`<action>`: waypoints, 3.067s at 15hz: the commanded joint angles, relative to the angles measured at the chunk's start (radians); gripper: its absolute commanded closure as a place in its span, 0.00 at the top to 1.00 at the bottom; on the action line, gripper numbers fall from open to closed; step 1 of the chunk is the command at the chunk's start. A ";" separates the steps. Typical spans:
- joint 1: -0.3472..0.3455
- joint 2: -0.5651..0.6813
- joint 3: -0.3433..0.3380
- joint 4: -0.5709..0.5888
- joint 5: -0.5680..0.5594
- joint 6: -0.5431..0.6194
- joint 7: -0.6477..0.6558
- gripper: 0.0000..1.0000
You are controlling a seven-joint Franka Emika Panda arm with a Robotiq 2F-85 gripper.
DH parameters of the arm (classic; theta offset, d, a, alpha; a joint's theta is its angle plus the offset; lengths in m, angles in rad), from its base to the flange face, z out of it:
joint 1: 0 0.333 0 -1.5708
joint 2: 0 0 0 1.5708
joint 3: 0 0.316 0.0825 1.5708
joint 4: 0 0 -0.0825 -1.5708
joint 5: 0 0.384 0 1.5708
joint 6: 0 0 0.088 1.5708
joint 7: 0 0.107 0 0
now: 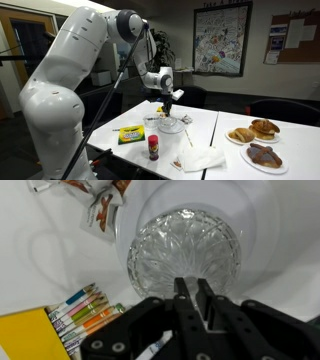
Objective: Move the glass bowl to the left, then pick the lid and put it on top of the bowl
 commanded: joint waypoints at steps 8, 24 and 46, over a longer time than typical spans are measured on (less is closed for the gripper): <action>0.010 -0.175 0.004 -0.113 -0.017 0.057 0.007 0.04; 0.012 -0.220 0.173 -0.279 0.121 0.107 -0.123 0.04; 0.032 -0.244 0.088 -0.328 0.074 0.111 -0.051 0.04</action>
